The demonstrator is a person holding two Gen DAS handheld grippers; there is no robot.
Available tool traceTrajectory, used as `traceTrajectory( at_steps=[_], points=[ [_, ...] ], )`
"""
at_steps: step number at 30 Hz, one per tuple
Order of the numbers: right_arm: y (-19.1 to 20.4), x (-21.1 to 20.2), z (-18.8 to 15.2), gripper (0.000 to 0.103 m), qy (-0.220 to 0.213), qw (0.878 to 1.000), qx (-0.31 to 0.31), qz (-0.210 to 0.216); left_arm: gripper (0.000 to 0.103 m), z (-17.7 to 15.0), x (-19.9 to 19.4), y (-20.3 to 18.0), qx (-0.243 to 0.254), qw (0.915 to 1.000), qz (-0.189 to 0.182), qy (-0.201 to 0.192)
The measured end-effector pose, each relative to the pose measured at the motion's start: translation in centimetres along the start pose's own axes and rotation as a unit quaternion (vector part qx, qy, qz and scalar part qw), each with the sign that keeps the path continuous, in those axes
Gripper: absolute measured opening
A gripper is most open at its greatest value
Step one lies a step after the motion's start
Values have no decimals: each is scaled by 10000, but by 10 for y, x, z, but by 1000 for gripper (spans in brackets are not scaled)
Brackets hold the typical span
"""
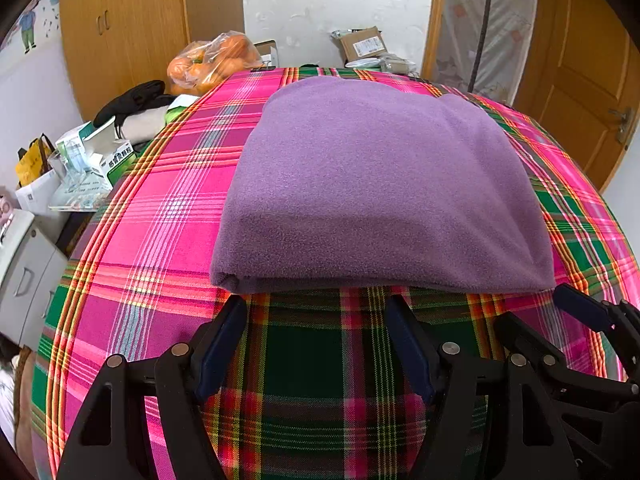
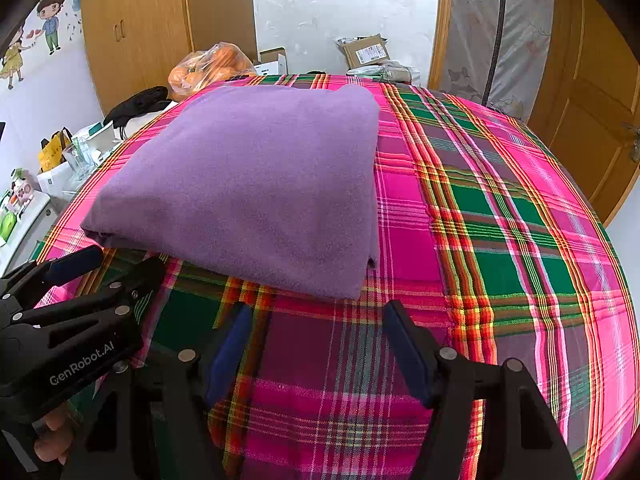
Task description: Fold clothes
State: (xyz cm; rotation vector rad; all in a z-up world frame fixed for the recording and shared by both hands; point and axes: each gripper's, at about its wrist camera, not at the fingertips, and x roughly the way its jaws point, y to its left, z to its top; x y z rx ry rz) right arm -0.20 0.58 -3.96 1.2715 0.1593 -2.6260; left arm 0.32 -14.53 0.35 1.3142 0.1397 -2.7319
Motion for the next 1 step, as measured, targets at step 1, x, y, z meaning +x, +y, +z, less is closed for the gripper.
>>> traceTrajectory(
  at_steps=[1],
  points=[
    [0,0,0,68,0,10000,0,0,73,0,0,0,0,10000,0,0]
  ],
)
